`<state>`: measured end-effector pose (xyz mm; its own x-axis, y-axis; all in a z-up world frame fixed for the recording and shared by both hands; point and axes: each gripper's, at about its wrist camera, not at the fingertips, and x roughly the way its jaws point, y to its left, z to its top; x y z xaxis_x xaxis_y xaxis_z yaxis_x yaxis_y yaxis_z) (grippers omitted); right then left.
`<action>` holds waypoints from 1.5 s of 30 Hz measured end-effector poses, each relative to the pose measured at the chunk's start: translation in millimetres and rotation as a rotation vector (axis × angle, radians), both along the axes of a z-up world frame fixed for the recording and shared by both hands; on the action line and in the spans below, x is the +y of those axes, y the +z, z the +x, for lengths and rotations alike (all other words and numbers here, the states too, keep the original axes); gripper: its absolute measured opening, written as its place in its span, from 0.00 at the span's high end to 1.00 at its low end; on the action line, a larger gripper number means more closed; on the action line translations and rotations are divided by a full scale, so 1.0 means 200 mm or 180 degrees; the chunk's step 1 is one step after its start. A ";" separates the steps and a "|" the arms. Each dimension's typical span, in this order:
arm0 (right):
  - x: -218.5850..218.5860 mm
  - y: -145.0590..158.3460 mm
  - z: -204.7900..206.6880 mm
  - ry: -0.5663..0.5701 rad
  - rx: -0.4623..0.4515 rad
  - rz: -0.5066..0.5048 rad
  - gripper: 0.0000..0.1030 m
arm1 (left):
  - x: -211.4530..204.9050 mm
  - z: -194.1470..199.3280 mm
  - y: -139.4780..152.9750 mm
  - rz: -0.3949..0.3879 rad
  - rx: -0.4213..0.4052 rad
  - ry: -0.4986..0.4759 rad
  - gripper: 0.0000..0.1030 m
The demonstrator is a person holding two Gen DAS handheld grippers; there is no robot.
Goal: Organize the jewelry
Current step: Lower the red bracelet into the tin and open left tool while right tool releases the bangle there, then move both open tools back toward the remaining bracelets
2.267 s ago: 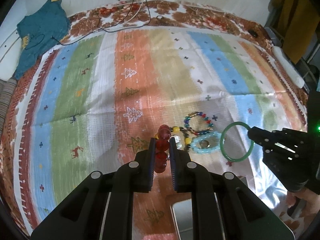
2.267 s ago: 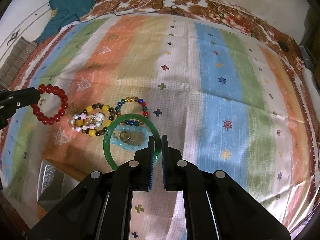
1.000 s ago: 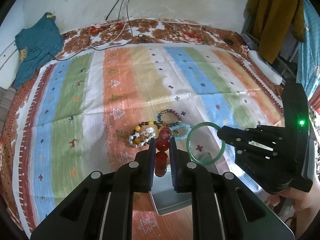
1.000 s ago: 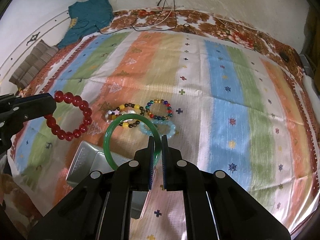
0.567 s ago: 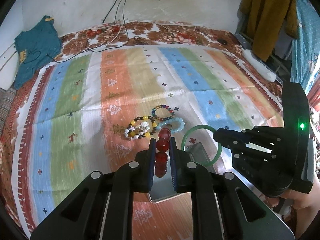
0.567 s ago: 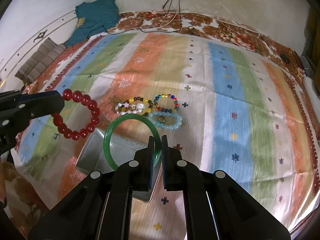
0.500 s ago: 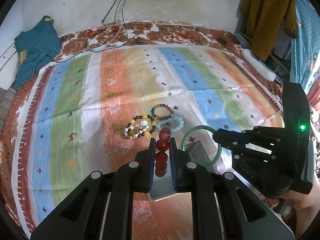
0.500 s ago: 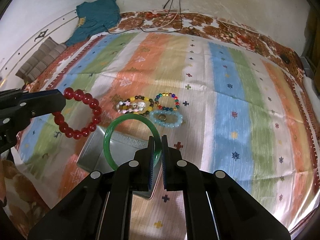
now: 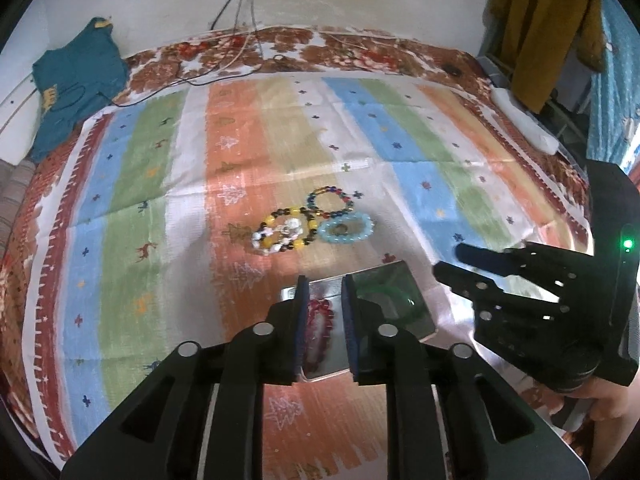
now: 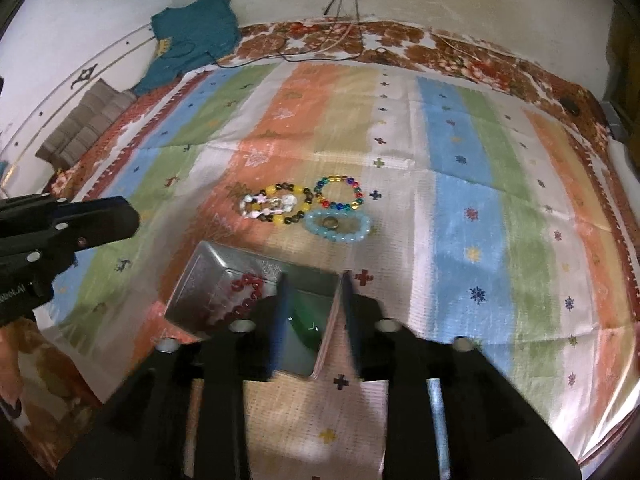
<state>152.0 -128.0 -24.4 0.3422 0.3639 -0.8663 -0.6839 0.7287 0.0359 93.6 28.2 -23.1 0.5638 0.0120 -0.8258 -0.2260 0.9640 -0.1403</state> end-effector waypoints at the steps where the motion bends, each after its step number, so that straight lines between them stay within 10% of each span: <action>1: 0.00 -0.01 0.01 -0.0021 0.0008 -0.0023 0.70 | 0.01 0.00 -0.01 0.0031 0.0019 0.0016 0.81; 45: 0.06 -0.07 0.24 -0.0272 0.0088 -0.0188 0.30 | 0.29 0.19 -0.15 0.0127 0.0317 0.0511 0.36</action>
